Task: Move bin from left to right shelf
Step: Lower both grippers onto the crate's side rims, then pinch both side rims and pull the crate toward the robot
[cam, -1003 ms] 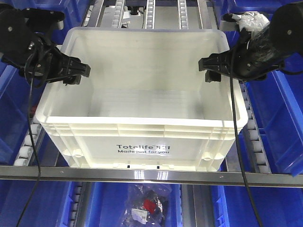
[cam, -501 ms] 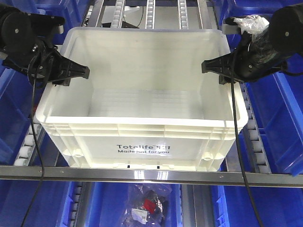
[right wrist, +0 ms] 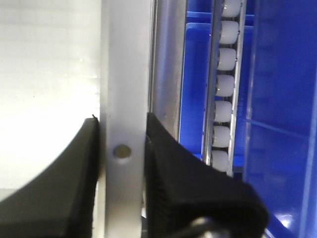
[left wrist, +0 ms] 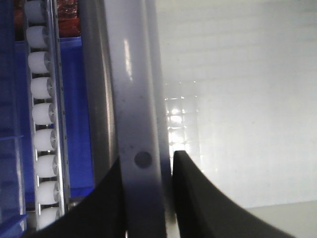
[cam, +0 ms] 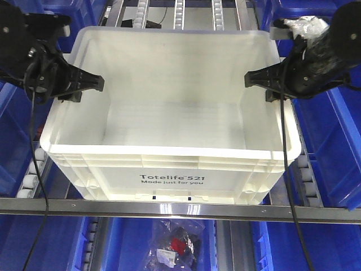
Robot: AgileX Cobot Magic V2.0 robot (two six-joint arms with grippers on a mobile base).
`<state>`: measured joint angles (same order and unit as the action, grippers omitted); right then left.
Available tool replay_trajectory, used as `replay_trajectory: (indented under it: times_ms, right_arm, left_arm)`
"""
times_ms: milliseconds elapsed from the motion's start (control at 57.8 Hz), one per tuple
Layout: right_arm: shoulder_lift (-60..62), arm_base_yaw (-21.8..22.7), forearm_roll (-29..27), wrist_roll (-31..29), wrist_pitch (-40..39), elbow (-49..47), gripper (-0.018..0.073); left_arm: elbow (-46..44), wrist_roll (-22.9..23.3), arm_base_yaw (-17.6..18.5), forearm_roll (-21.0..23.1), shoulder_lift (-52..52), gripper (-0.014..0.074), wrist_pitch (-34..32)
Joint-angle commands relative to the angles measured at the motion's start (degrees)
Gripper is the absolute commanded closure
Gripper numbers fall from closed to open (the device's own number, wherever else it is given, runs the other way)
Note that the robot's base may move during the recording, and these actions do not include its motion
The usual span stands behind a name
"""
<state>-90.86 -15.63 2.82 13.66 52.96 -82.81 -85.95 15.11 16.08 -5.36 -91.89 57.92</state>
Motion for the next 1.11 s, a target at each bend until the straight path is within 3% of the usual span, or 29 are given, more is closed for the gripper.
replay_trajectory:
  times_ms: [0,138,674,1089]
  right_arm:
    - [5.8,-0.4,-1.2,-1.1,-3.1,-2.2,0.0564]
    - [7.8,-0.4,-1.2,-1.1,-1.1,-2.2,0.0562]
    - [13.9,-0.4,-2.0,-1.2,6.8,-2.2,0.0559]
    - [14.4,-0.4,-1.8,-1.9,9.3,-2.2,0.0559]
  left_arm:
    - [-2.2,-1.0,0.5,2.8,5.6,0.0604,-3.4]
    - [-2.2,-1.2,0.7,4.8,7.7,0.0603,-2.2]
    - [-2.2,-0.9,5.8,4.3,8.5,0.0603,5.1]
    - [-2.2,-0.9,5.8,5.7,11.3,0.0603,4.7]
